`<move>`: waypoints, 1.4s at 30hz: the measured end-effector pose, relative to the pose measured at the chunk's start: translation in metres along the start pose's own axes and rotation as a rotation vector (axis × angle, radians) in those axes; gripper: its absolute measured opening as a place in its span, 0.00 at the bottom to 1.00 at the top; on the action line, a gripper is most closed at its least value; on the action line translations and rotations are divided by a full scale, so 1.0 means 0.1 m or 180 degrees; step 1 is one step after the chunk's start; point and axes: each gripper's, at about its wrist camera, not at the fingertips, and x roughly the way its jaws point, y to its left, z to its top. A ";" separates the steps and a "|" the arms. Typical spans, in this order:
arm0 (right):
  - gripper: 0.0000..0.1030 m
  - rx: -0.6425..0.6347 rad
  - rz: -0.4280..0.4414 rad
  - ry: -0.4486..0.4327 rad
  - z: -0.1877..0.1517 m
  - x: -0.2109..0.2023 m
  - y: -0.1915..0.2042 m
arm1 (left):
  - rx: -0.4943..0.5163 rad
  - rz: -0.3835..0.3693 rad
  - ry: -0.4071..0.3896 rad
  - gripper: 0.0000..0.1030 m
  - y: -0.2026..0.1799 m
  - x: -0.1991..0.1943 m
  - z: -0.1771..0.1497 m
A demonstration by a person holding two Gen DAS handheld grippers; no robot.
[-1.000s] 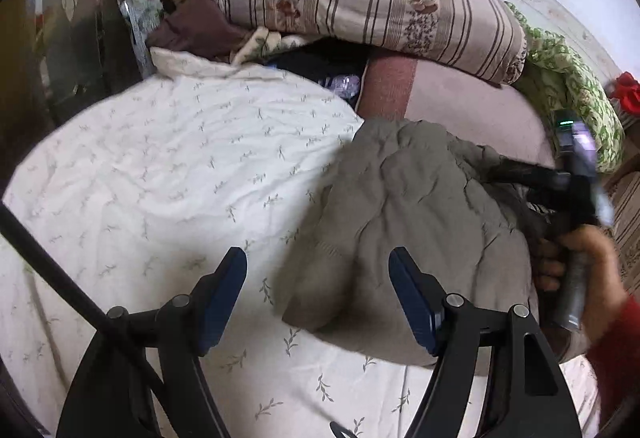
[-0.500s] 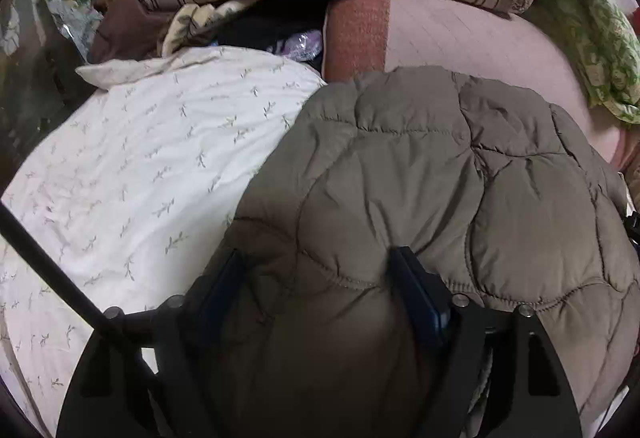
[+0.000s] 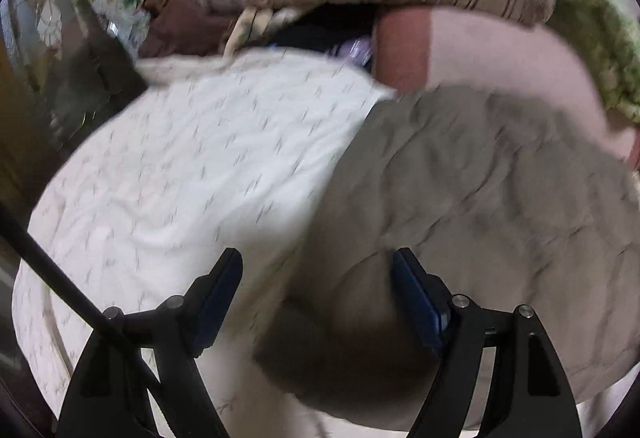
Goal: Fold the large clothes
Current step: 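Lay the folded jacket down and open both tools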
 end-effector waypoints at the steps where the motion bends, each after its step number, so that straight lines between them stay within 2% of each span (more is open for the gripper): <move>1: 0.90 -0.0001 -0.0047 0.0064 -0.10 0.06 -0.04 | -0.0041 -0.0018 0.0045 0.75 0.03 0.08 -0.03; 4: 0.91 -0.0022 -0.0179 0.0218 -0.31 0.33 -0.15 | -0.0055 -0.0017 0.0110 0.75 0.04 0.15 -0.03; 6: 0.91 -0.0046 -0.0283 0.0234 -0.27 0.30 -0.13 | -0.0034 -0.0005 0.0148 0.75 0.07 0.02 0.03; 8: 0.91 -0.0010 -0.0257 0.0241 -0.21 0.17 -0.10 | -0.0053 -0.0108 0.0038 0.75 0.15 -0.27 0.05; 11: 0.91 0.0069 -0.0039 0.0149 -0.26 -0.24 -0.12 | -0.0034 -0.0057 -0.0179 0.75 0.24 -0.75 -0.06; 13: 0.91 0.0099 0.0110 0.0122 -0.40 -0.54 -0.17 | -0.0016 0.0004 -0.0297 0.75 0.36 -1.14 -0.25; 17: 0.91 0.0148 0.0301 0.0174 -0.85 -1.14 -0.19 | -0.0075 0.0015 -0.0346 0.75 0.56 -1.76 -0.74; 23: 0.91 0.0182 0.0546 0.0248 -1.49 -1.88 -0.17 | -0.0301 0.0084 -0.0382 0.75 0.78 -2.40 -1.30; 28: 0.91 0.0182 0.0531 0.0176 -1.77 -2.24 -0.24 | -0.0245 0.0108 -0.0444 0.75 0.82 -2.70 -1.51; 31: 0.91 0.0152 0.0475 0.0104 -1.83 -2.36 -0.26 | -0.0131 0.0148 -0.0501 0.75 0.77 -2.81 -1.58; 35: 0.91 0.0230 0.0549 0.0050 -1.81 -2.44 -0.26 | -0.0050 0.0175 -0.0553 0.75 0.73 -2.91 -1.60; 40: 0.92 0.0133 0.0504 0.0057 -1.66 -2.24 -0.20 | 0.0038 0.0257 -0.0494 0.75 0.59 -2.72 -1.46; 42: 0.92 0.0198 0.0475 0.0075 -1.55 -2.06 -0.24 | 0.0029 0.0195 -0.0412 0.75 0.55 -2.51 -1.36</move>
